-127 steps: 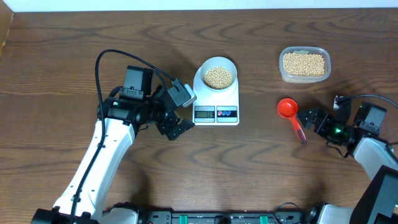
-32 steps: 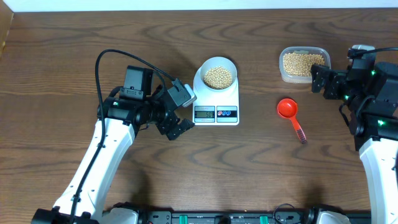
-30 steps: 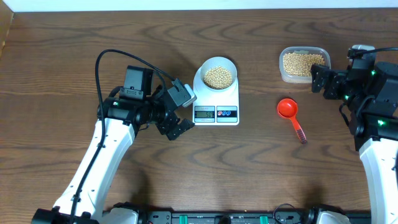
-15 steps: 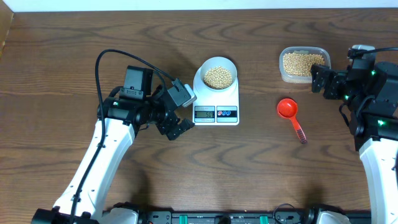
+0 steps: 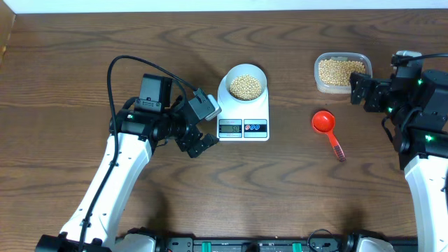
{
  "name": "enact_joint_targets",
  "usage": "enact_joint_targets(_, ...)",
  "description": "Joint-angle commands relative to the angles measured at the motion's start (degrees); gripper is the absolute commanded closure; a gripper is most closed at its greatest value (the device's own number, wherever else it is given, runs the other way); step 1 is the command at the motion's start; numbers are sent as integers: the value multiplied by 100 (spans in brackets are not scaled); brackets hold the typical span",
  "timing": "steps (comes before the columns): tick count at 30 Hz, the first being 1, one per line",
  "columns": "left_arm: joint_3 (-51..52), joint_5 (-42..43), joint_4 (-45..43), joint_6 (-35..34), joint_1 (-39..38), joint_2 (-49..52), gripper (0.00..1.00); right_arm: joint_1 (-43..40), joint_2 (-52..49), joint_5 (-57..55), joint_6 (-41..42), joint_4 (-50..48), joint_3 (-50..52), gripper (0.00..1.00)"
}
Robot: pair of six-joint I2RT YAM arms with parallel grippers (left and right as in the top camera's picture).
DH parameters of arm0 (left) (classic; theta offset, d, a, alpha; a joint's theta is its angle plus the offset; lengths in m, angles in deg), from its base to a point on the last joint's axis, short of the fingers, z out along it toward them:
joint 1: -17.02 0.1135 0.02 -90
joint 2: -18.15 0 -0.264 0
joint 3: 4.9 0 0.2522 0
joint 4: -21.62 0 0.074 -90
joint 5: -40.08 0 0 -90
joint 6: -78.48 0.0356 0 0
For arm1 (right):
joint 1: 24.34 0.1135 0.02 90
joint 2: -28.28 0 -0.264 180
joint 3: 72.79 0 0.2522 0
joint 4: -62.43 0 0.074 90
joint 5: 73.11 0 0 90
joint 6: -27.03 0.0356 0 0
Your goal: Scoop item into bowl and weigh 50g on scale
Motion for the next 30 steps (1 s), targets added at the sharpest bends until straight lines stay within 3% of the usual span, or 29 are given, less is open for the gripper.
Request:
enact_joint_targets(1,-129,76,15,35,20,0,5,44,61,52,11,48,-136,1)
enact_joint_targets(18,-129,76,15,35,20,0,5,59,61,48,-195,17,76,1)
enact_joint_targets(26,-129,76,15,35,20,0,5,673,188,-658,-907,-1287,1207,1)
enact_joint_targets(30,-129,76,15,35,20,0,5,767,262,-651,-949,-1447,1565,1)
